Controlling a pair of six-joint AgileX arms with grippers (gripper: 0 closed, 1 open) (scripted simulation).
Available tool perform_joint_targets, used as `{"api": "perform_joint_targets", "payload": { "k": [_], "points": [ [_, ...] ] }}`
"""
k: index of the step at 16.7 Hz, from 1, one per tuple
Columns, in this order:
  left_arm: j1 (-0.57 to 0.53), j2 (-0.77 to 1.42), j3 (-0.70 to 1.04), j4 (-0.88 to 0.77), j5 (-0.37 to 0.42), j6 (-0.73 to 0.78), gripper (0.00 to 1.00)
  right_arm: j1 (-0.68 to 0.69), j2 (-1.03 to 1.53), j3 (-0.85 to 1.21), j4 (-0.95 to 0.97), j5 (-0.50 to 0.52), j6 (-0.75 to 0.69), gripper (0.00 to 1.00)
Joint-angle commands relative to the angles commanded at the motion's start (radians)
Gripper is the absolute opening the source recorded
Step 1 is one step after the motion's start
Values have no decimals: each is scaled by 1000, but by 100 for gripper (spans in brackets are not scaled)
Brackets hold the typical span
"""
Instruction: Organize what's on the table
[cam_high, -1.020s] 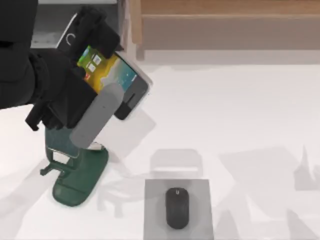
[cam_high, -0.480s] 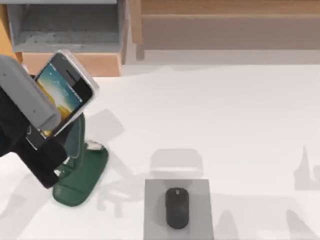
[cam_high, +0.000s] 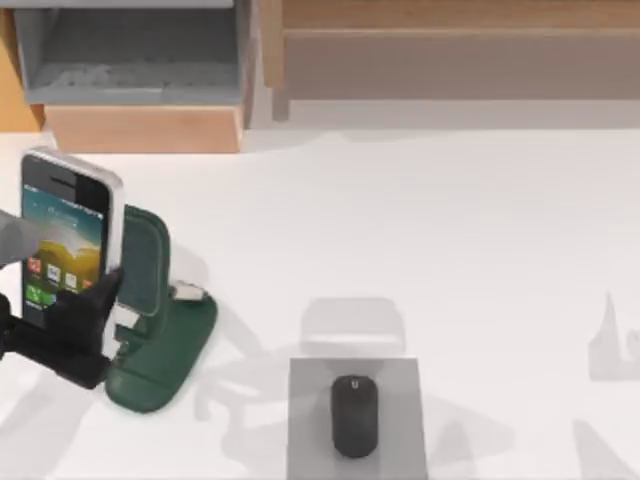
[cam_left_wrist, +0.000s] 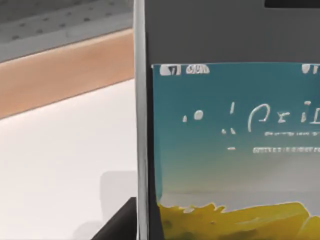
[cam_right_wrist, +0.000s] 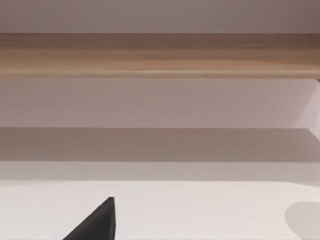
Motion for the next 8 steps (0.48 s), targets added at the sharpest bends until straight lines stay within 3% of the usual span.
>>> {"api": "perform_joint_targets", "payload": {
  "k": [8],
  "points": [
    [3,-12,-10,-1,1,-30,0,0,0,0,0,0,0,100]
  ]
}}
